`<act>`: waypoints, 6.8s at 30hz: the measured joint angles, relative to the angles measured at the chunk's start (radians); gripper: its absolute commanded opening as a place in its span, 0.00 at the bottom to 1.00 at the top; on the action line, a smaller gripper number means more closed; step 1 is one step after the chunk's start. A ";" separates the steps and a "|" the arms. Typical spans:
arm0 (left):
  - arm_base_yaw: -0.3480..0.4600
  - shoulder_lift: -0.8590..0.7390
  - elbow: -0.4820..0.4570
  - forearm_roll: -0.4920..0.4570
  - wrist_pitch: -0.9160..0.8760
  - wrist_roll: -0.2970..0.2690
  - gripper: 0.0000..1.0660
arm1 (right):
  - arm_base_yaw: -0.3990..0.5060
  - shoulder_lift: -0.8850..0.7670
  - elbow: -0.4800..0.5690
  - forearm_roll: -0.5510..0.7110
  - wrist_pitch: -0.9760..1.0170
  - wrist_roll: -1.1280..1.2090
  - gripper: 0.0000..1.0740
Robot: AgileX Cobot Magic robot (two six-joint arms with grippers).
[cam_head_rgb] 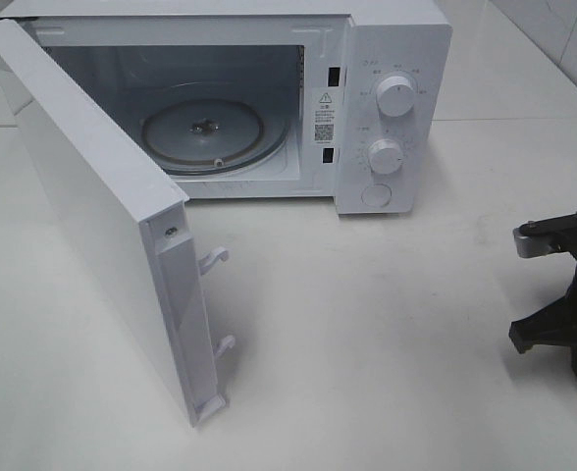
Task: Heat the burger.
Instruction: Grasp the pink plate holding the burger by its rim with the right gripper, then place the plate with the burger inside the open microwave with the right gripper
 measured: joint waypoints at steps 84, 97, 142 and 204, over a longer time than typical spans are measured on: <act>0.000 0.000 0.000 0.000 0.000 0.000 0.94 | 1.035 -0.394 0.013 -0.272 0.438 -0.030 0.00; 0.000 0.000 0.000 0.000 0.000 0.000 0.94 | 1.040 -0.394 0.013 -0.346 0.370 -0.104 0.00; 0.000 0.000 0.000 0.000 0.000 0.000 0.94 | 0.463 -0.394 0.016 0.168 -0.098 -1.748 0.00; 0.000 0.000 0.000 0.000 0.000 0.000 0.94 | 0.481 0.058 -0.439 0.279 -0.136 -1.929 0.00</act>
